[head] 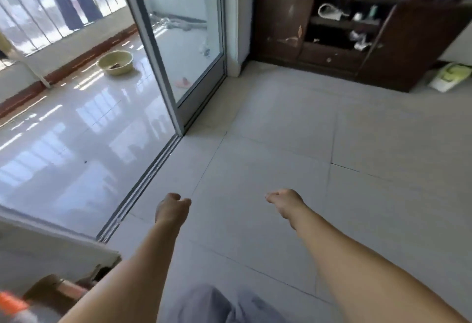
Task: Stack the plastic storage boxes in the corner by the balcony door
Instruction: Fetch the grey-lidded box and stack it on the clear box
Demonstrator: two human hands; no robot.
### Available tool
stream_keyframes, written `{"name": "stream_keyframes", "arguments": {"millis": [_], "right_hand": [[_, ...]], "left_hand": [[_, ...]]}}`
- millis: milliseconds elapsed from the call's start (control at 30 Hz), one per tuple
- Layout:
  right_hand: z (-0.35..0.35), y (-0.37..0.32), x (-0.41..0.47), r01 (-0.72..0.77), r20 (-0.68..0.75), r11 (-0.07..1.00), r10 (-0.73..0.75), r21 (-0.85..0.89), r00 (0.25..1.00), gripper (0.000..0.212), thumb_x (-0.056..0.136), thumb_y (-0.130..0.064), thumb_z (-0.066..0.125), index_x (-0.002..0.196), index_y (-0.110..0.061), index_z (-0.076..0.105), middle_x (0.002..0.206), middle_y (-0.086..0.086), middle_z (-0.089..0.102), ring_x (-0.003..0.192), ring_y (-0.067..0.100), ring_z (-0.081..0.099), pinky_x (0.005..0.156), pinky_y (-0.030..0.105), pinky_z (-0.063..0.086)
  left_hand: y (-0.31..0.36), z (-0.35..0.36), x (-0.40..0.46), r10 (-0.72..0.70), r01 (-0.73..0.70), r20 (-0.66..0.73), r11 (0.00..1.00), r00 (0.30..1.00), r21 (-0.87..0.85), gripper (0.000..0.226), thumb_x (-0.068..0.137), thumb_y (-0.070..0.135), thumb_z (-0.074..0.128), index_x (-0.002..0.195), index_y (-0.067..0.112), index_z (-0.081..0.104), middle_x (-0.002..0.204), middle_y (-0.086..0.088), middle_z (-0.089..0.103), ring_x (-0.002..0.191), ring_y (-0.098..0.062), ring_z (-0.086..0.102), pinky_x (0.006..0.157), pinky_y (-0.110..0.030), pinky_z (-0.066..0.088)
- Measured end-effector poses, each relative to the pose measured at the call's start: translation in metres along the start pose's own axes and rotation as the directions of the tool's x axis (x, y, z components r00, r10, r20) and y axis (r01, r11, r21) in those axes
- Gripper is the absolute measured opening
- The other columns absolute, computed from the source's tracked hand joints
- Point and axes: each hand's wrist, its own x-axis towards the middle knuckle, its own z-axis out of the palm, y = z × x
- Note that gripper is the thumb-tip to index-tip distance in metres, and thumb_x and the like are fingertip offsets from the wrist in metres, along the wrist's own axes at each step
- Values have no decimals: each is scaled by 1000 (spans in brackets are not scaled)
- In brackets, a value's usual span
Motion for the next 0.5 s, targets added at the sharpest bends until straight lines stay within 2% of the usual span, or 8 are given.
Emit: {"name": "stream_keyframes", "arguments": {"millis": [133,200,300,367,500], "right_hand": [[-97,47,19,-95,-153,985,117,141,981,37,87,-23,59,113,2,66,114,18,66,105,30,61,79,28,43],[-141,71,28,-118,-236,975,161,187,958,41,87,-24,59,110,9,63,110,24,67,111,35,60,83,33,48],[-203,101,44,-140,-323,954,225,266,919,47,87,-24,58,115,14,56,123,29,59,118,38,55,96,42,46],[-250,120,60,-152,-378,930,280,335,882,48,87,-24,59,116,14,55,124,29,57,118,38,55,96,44,45],[-331,145,84,-171,-447,888,371,426,814,48,87,-22,60,116,15,54,125,30,56,120,39,53,99,46,43]], "left_hand": [[89,83,-4,145,-162,123,976,982,147,48,87,19,57,128,-6,51,134,-27,54,123,-40,51,101,-42,41],[133,129,-9,213,-251,203,949,956,189,50,87,17,56,126,-13,48,133,-32,50,121,-45,50,98,-44,42],[195,197,-22,282,-346,309,921,908,176,48,87,16,57,131,-3,52,135,-24,53,121,-39,52,94,-35,43],[237,253,-30,331,-414,382,896,863,161,45,87,15,59,130,1,54,134,-21,54,121,-37,53,97,-35,42],[312,340,-43,355,-484,503,863,788,149,41,87,16,61,126,6,57,129,-19,58,115,-35,57,90,-32,44]]}}
